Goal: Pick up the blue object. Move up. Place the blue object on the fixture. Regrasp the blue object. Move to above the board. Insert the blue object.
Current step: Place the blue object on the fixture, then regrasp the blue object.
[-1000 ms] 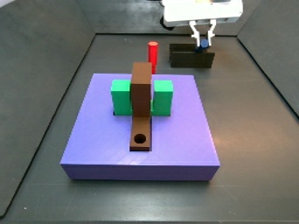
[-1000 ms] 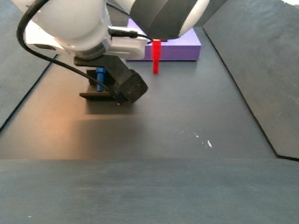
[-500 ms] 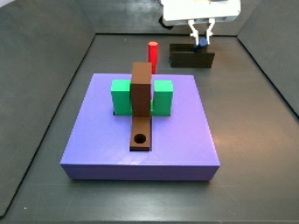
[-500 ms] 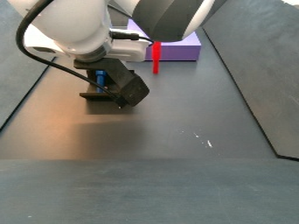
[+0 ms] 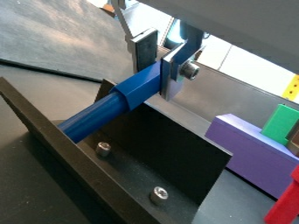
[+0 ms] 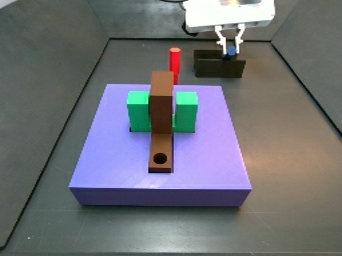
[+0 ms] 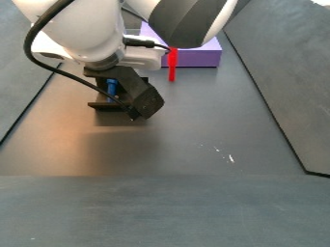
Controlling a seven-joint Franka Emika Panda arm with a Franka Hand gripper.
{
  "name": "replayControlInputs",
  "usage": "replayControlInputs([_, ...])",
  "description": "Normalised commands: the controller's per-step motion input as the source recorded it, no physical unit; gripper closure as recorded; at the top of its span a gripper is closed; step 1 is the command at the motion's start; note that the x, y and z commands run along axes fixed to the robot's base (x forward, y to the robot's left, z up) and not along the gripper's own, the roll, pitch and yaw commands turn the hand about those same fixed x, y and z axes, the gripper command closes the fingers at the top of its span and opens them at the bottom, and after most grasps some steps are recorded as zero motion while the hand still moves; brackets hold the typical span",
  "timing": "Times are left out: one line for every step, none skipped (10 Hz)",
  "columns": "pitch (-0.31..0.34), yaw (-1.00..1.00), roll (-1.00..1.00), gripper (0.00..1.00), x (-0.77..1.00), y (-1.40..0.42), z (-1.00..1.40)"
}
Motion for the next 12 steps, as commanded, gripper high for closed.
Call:
replayControlInputs([0.0, 0.0, 0.0, 1.0, 0.0, 0.0, 0.0])
replayControlInputs([0.0, 0.0, 0.0, 0.0, 0.0, 0.0, 0.0])
replayControlInputs([0.0, 0.0, 0.03, 0.0, -0.01, 0.0, 0.0])
replayControlInputs([0.0, 0.0, 0.37, 0.0, 0.04, 0.13, 0.1])
replayControlInputs([0.0, -0.03, 0.53, 0.0, 0.0, 0.21, 0.65])
replayControlInputs([-0.003, -0.12, 0.67, 0.0, 0.21, 0.01, 0.77])
replayControlInputs([-0.049, -0.16, 0.85, 0.0, 0.27, 0.0, 0.55])
replayControlInputs([-0.049, -0.13, 1.0, 0.0, 0.22, -0.02, 0.43])
replayControlInputs([0.0, -0.08, 1.0, 0.0, 0.11, 0.0, 0.24])
replayControlInputs([0.0, -0.01, 1.0, 0.0, 0.09, 0.0, 0.0])
replayControlInputs([0.0, 0.0, 1.0, 0.0, 0.13, 0.0, 0.0])
replayControlInputs([0.0, 0.0, 1.0, 0.0, 0.15, 0.0, 0.0])
